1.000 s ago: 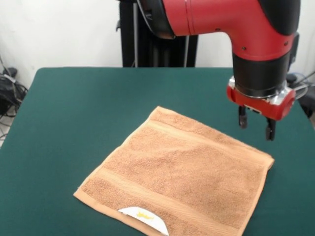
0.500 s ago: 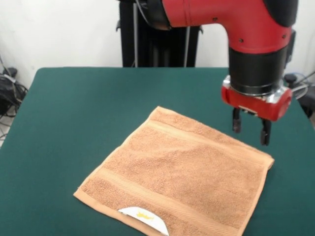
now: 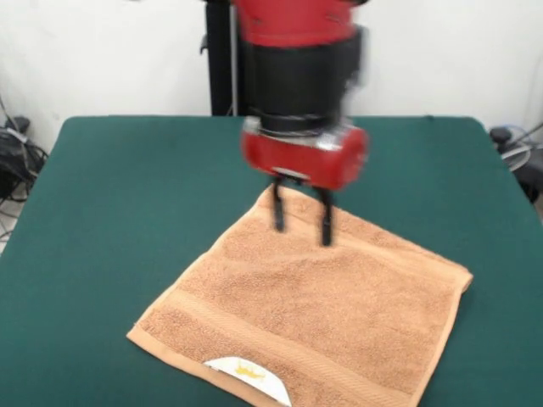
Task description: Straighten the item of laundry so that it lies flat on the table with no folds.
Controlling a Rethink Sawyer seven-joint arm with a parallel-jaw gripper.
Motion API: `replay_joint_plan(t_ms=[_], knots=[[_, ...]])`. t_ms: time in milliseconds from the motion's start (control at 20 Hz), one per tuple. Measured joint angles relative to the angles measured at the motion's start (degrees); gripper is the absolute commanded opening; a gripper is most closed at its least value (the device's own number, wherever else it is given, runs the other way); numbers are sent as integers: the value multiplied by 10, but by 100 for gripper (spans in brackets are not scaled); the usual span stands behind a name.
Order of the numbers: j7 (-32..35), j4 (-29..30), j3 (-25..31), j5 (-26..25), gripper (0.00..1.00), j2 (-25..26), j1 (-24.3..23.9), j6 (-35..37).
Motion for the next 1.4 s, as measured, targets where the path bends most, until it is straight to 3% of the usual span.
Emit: replay_joint_plan(t_ms=[100, 150, 300, 350, 450, 800, 1400], knots=[[-32, 15, 19, -11, 100, -9, -32, 0], [-77, 34, 43, -25, 100, -18, -73, 0], [-130, 52, 67, -38, 100, -25, -114, 0], [-188, 70, 85, -54, 100, -29, -149, 0], [-227, 80, 93, -67, 100, -32, -166, 0], [-315, 99, 99, -98, 100, -36, -175, -1], [-317, 108, 110, -102, 100, -37, -143, -1]])
